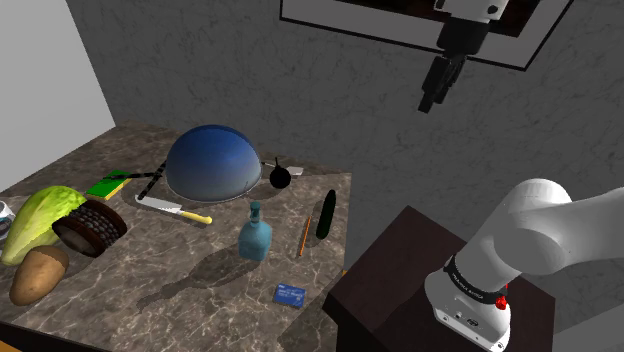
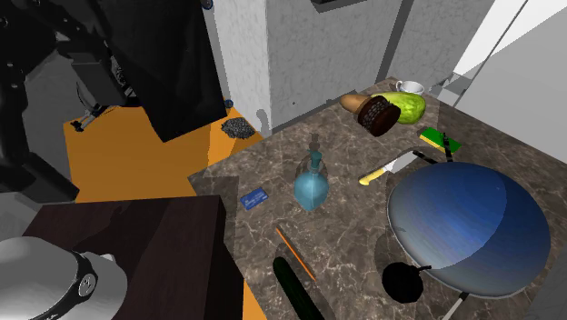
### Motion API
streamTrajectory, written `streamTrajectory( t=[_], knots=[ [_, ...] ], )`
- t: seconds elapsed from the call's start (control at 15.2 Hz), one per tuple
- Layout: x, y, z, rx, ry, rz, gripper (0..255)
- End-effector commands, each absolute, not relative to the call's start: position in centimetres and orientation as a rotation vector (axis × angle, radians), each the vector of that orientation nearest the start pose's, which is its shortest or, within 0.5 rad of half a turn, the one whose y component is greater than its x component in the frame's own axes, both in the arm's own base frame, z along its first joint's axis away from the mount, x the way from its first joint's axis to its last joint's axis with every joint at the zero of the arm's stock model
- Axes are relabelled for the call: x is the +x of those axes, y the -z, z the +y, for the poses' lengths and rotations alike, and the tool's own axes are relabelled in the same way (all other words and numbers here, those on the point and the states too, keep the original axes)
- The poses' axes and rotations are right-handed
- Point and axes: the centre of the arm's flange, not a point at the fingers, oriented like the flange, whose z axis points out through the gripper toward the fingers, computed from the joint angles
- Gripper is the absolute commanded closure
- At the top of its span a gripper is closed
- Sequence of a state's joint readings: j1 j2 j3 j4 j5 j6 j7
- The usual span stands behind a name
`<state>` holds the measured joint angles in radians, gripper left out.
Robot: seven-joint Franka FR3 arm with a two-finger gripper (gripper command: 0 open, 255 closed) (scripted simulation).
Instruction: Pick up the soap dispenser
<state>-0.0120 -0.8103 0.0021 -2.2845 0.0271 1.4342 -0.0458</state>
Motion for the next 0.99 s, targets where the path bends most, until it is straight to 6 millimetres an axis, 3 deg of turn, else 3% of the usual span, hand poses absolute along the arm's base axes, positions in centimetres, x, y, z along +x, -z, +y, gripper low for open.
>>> streamTrajectory(
  t=[0.0,0.92],
  knots=[
    [28.6,-61.9,0.1,-3.114,-0.061,-0.060,0],
    [38.2,-49.8,9.8,-3.107,-0.035,-0.115,0]
  ],
)
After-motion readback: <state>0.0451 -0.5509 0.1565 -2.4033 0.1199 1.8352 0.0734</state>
